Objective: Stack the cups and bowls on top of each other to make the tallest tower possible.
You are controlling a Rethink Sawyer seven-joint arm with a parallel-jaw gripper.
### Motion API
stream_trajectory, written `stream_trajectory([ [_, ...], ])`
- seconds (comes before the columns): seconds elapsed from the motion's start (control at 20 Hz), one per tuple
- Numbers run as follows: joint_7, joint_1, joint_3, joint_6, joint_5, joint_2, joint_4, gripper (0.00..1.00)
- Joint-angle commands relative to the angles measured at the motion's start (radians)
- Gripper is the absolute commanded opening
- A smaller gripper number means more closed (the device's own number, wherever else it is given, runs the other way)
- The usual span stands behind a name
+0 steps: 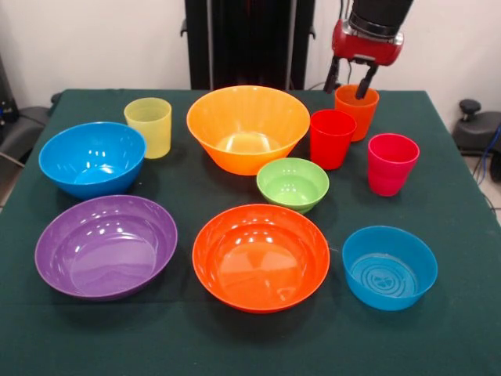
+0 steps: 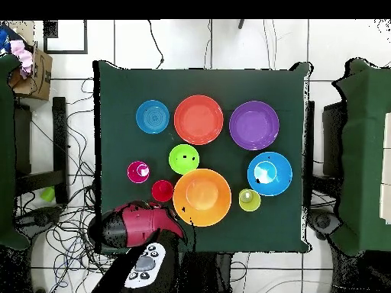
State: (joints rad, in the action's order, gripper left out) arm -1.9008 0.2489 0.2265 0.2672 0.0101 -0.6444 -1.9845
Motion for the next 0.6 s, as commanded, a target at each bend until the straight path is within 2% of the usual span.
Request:
stream_trajectory([
  [0.05, -0.078, -0.101, -0.107, -0.128, 0.068, -0.005, -0.053, 1.00],
  [0.15, -0.086, -0.146, -0.170, -0.166, 0.053, 0.078, -0.037, 1.00],
  [0.3, -0.149, -0.084, -0.097, -0.265, 0.042, 0.194, 0.043, 1.00],
  [0.45, -0.142, -0.067, -0.067, -0.289, 0.028, 0.241, 0.102, 1.00],
  [0.6, -0.135, -0.058, -0.053, -0.271, -0.004, 0.267, 0.142, 1.00],
])
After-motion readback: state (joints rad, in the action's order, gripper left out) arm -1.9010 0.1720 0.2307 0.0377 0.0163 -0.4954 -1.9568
